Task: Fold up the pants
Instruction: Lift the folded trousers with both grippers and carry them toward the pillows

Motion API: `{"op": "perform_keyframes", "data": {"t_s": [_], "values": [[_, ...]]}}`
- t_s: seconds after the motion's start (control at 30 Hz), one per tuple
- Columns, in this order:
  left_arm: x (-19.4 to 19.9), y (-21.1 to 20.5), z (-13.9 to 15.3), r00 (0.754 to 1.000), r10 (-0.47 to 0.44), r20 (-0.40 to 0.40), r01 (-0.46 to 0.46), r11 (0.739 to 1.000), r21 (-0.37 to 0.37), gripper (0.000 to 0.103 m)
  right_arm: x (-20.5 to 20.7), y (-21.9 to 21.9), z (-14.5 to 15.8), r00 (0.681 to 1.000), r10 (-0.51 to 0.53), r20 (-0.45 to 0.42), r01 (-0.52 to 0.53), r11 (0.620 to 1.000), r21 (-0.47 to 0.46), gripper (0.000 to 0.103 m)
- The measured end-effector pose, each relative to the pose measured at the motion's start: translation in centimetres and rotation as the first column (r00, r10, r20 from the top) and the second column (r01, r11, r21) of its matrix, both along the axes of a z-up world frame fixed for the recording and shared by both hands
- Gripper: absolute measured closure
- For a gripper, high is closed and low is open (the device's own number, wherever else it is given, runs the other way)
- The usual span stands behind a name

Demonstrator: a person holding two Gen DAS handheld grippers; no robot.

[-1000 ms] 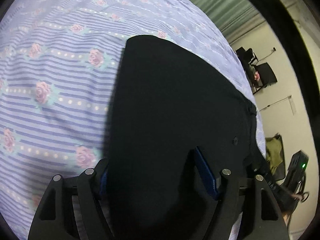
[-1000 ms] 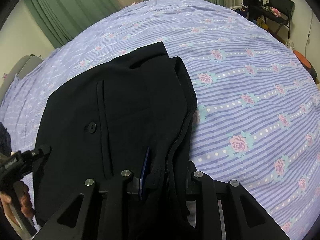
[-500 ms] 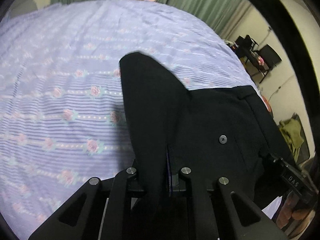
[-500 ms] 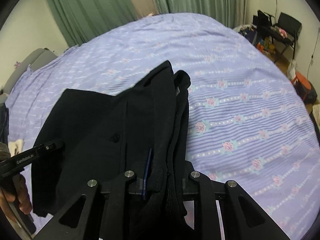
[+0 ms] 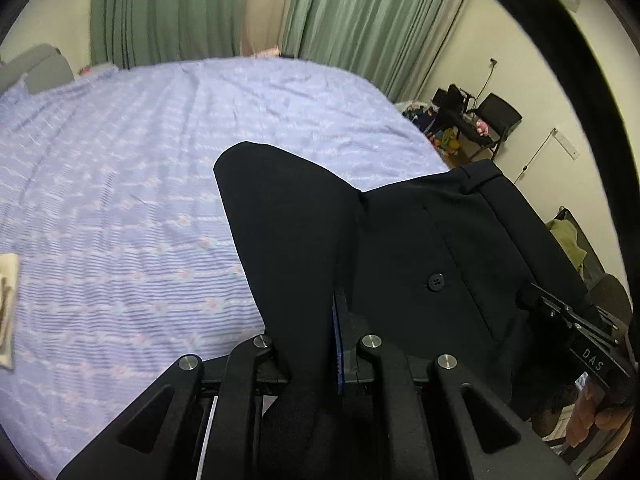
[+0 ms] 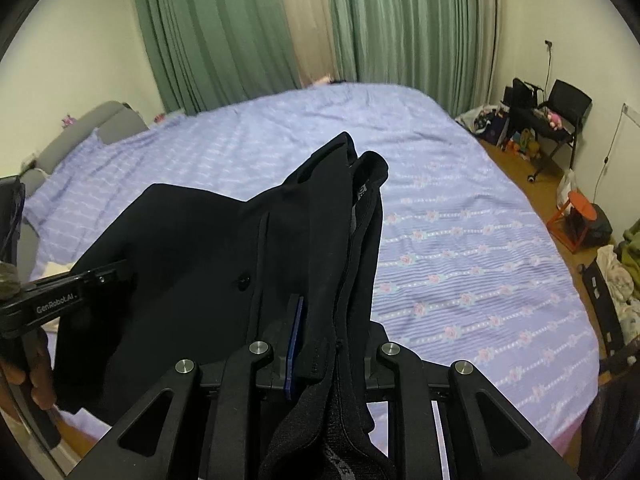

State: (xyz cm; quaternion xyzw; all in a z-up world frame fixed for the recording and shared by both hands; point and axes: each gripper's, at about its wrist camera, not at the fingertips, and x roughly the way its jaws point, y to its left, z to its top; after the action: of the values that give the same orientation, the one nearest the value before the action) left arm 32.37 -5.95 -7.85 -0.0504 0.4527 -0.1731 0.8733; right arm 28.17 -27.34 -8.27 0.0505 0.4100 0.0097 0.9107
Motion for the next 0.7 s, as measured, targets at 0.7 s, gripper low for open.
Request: {"op": "perform_keyframes", "data": {"t_s": [0.7], "values": [[-16.7,19.8,6.9,0.949,0.301,0.09,-0.301,0.954,-0.012,0.09,-10.1,17.5,7.0,0.929,0.347,0.131,-0.354,0.935,0.028,0.082]]}}
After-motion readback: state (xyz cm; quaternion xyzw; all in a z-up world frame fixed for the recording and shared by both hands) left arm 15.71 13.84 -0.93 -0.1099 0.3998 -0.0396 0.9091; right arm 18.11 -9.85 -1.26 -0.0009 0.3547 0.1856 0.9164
